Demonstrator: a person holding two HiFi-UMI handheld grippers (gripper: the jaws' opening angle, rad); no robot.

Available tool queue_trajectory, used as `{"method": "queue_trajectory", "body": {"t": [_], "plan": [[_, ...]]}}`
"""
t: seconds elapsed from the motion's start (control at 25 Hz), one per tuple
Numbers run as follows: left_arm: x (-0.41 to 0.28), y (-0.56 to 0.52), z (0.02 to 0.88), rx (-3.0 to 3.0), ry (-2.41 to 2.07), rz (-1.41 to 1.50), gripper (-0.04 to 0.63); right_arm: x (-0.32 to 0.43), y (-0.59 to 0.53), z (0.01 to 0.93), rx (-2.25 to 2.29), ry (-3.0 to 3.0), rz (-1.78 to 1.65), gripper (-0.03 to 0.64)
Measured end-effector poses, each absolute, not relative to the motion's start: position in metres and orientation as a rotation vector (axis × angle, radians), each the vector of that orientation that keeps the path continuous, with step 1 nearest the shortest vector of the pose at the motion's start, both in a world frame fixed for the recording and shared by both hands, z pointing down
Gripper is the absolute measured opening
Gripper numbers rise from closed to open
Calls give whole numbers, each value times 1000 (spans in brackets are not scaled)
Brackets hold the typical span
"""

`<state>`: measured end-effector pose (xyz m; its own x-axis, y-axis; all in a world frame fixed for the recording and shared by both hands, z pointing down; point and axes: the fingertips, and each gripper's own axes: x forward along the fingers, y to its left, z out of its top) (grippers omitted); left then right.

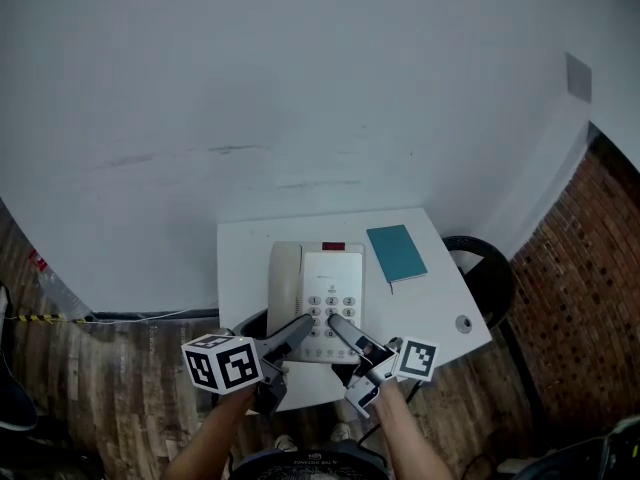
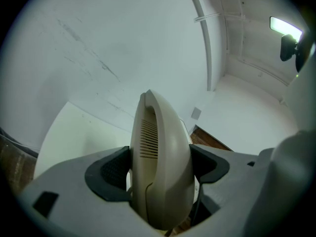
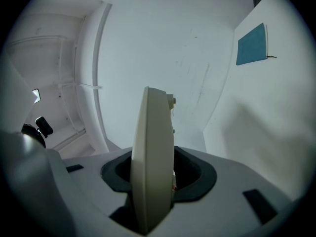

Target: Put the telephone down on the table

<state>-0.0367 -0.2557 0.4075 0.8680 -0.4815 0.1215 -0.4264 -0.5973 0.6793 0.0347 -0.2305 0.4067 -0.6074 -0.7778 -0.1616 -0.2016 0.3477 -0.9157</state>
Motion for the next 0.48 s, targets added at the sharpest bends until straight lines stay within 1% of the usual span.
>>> {"method": "queue_trajectory", "body": {"t": [0.48], "plan": [[-1,-324,451,2208,-764,-77,382,72,-306,450,-770,2030,-1373,178]]}}
